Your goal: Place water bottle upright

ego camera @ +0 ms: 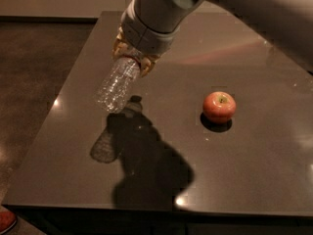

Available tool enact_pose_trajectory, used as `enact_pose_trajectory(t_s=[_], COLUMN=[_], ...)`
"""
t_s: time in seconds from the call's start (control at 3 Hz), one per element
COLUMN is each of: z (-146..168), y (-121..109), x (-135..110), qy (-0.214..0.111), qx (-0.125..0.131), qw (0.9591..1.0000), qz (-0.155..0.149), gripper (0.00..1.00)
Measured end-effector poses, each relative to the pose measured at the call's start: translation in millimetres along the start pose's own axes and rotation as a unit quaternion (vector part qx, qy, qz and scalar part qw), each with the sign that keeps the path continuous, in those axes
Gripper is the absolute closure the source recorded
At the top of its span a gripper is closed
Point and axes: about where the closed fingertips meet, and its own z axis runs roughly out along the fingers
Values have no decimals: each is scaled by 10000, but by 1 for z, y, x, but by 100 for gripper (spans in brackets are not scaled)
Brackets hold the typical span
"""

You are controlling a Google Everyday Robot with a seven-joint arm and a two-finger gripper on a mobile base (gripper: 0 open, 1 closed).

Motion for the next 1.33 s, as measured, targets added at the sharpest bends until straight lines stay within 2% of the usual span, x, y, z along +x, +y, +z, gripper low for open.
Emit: enact_pose_trajectory(t_s=[0.33, 0.67, 1.0, 1.33], z=[-4, -5, -5, -4], y=[-5, -6, -3, 7], x=[5, 3, 12, 40], qy=[144, 197, 536, 1197], qx=[180, 117, 45, -79], qw=[9996, 9995, 9971, 9858], qz=[-135, -200, -540, -1176], gripper=[100, 100, 100, 100])
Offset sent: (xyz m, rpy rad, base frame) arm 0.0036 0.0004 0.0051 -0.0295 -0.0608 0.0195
